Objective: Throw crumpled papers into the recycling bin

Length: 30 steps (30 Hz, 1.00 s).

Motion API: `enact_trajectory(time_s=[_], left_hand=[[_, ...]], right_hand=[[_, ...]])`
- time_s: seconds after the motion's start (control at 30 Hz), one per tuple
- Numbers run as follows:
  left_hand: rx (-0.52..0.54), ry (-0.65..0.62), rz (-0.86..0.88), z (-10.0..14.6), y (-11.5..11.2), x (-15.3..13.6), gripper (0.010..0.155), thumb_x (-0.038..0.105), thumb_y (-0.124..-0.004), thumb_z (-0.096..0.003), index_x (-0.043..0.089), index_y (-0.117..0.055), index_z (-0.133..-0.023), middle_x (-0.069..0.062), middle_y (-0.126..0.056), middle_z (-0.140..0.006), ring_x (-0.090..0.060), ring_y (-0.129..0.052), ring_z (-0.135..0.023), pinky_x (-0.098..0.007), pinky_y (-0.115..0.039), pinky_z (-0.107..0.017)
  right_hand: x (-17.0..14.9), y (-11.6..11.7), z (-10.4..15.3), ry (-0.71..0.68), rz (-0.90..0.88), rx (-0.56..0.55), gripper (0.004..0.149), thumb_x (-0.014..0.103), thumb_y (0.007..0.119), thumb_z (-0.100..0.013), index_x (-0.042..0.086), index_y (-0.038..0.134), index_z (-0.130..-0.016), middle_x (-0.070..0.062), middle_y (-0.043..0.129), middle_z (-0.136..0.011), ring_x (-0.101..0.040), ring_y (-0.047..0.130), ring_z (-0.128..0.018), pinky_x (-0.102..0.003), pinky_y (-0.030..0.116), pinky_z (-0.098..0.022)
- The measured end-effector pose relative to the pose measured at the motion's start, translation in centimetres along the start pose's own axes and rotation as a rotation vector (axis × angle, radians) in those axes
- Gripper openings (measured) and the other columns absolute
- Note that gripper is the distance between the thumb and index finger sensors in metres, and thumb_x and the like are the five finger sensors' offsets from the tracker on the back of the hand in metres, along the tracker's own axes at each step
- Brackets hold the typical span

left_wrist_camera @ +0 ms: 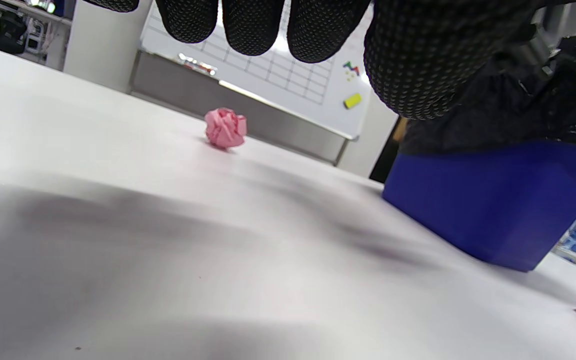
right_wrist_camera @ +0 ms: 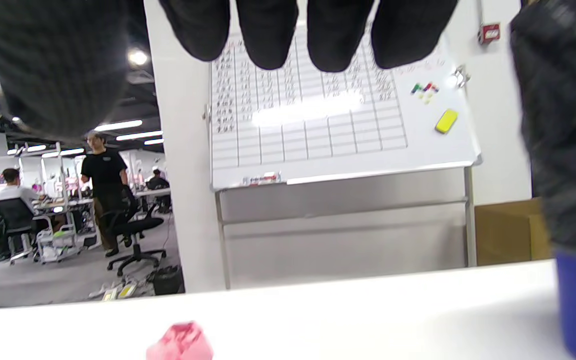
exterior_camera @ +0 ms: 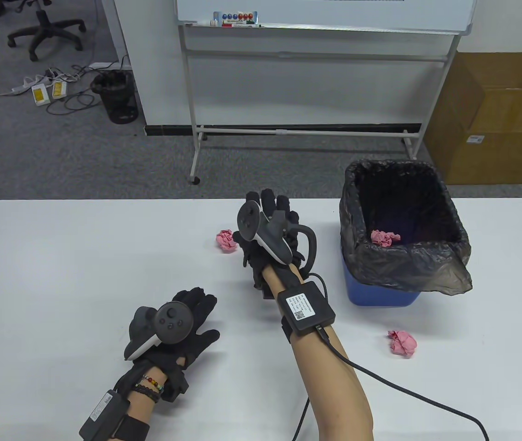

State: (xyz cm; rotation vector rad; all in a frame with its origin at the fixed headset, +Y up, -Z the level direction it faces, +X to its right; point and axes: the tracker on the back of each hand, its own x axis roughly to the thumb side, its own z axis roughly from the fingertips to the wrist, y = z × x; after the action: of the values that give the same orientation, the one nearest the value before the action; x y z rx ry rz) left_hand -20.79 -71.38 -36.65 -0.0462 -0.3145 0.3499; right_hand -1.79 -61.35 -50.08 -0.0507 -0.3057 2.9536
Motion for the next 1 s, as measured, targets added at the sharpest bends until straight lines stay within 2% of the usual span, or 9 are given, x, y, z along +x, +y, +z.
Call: enact_trajectory(time_s=[0.27,0.5,0.63,0.83,0.87,0.93,1.0], left_hand=[[0.026,0.069,0.001,0.2,0.5,-0.8,0.076,0.049,-0.082,-0.0458,0.022,-0.054,-0.11,-0.014,-0.045,-0.122,-0.047,-0.045,-0.111,-0.068,-0.044,-0.074],[0.016,0.103,-0.009,0.2,0.5,-1.3,0.075,0.049,-0.082,-0.0458,0.022,-0.054,-0.11,-0.014,-0.046,-0.122,-0.047,-0.045,-0.111,-0.068,-0.044,-0.074],[0.005,0.111,-0.021,0.1,0.4,-1.4,0.075,0.049,-0.082,-0.0459,0.021,-0.054,-0.11,-0.014,-0.046,-0.122,-0.047,-0.045,-0.111,-0.068,-0.044,-0.074],[0.0,0.127,-0.029,0.0,0.4,-1.5,0.075,0.049,-0.082,-0.046,0.022,-0.054,-0.11,-0.014,-0.046,-0.122,-0.047,-0.045,-0.111,-0.068,-0.044,-0.074],[-0.001,0.128,-0.035,0.0,0.5,-1.4,0.075,0.049,-0.082,-0.046,0.022,-0.054,-0.11,-0.014,-0.046,-0.122,-0.047,-0.045,-0.111,-0.068,-0.044,-0.074],[-0.003,0.13,-0.037,0.0,0.5,-1.4,0.075,0.049,-0.082,-0.046,0.022,-0.054,-0.11,-0.014,-0.046,-0.122,-0.047,-0.045,-0.111,-0.068,-0.044,-0.074],[-0.005,0.127,-0.038,-0.1,0.4,-1.3,0.075,0.049,-0.082,-0.046,0.022,-0.054,-0.11,-0.014,-0.046,-0.122,-0.046,-0.045,-0.111,-0.068,-0.044,-0.074]], right_hand=[[2.8,6.8,-3.0,0.006,-0.028,0.137,0.089,0.059,0.086,-0.032,0.038,0.045,-0.108,0.001,0.048,-0.119,-0.033,0.055,-0.111,-0.054,0.057,-0.076],[3.7,13.0,-5.0,0.045,-0.088,0.27,0.09,0.058,0.086,-0.033,0.039,0.04,-0.108,0.001,0.043,-0.119,-0.034,0.053,-0.111,-0.054,0.057,-0.076],[3.8,15.6,-5.4,0.055,-0.077,0.291,0.088,0.056,0.086,-0.034,0.043,0.039,-0.107,0.001,0.042,-0.119,-0.035,0.055,-0.111,-0.053,0.058,-0.075],[3.4,17.2,-6.0,0.103,-0.036,0.272,0.078,0.05,0.085,-0.036,0.048,0.047,-0.104,0.001,0.051,-0.118,-0.037,0.069,-0.104,-0.049,0.068,-0.071],[3.2,17.0,-6.1,0.112,-0.035,0.238,0.076,0.048,0.086,-0.037,0.047,0.051,-0.104,0.001,0.055,-0.116,-0.035,0.073,-0.102,-0.046,0.071,-0.07],[3.1,16.6,-6.3,0.129,-0.019,0.173,0.07,0.044,0.089,-0.036,0.043,0.061,-0.1,0.0,0.067,-0.11,-0.031,0.086,-0.092,-0.041,0.079,-0.062],[2.9,16.3,-6.3,0.145,0.026,0.164,0.066,0.04,0.091,-0.036,0.042,0.066,-0.097,0.0,0.076,-0.104,-0.027,0.094,-0.084,-0.035,0.086,-0.057]])
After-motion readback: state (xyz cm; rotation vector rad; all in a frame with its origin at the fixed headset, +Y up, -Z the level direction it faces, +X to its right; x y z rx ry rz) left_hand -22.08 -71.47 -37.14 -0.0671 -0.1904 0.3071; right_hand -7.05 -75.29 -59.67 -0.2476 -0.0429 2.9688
